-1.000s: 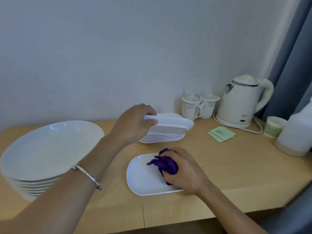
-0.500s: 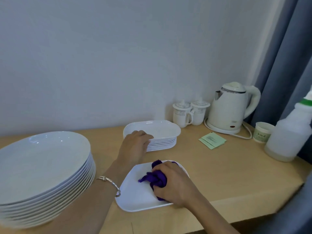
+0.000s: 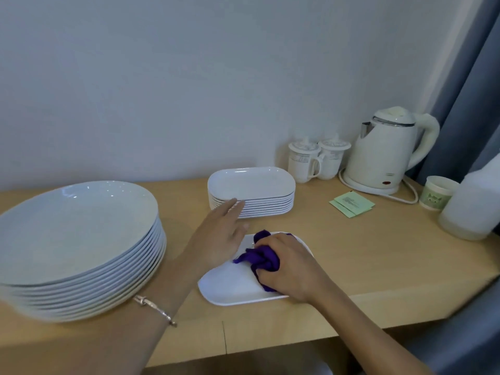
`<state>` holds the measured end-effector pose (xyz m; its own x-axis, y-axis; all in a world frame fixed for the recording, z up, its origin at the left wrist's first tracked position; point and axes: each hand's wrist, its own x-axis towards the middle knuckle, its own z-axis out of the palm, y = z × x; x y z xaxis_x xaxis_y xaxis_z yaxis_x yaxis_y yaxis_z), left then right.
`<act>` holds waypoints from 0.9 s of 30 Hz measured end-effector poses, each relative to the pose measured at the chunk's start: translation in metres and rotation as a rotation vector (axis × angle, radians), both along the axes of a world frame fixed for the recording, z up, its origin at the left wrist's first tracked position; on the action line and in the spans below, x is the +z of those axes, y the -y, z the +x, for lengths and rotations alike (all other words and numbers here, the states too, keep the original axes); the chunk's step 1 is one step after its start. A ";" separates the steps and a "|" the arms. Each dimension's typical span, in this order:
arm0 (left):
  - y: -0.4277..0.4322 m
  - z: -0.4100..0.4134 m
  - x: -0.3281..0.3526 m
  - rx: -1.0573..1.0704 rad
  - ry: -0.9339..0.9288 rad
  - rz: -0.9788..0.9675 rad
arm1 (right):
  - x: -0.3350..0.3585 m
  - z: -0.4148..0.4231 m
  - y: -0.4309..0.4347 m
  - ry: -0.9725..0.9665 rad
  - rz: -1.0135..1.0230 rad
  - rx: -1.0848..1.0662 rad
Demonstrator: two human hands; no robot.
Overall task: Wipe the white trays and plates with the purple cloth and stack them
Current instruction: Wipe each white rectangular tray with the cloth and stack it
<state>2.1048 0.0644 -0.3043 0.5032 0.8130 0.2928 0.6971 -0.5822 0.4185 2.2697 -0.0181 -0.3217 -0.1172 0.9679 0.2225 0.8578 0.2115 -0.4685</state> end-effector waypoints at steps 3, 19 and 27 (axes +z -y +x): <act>0.028 -0.027 -0.012 0.004 0.095 -0.186 | 0.002 -0.001 0.001 0.045 -0.014 -0.010; 0.048 -0.056 -0.025 -0.040 0.086 -0.487 | 0.002 -0.080 -0.022 0.063 -0.128 -0.094; 0.050 -0.056 -0.024 0.013 0.028 -0.455 | 0.011 -0.004 0.003 0.182 -0.159 0.018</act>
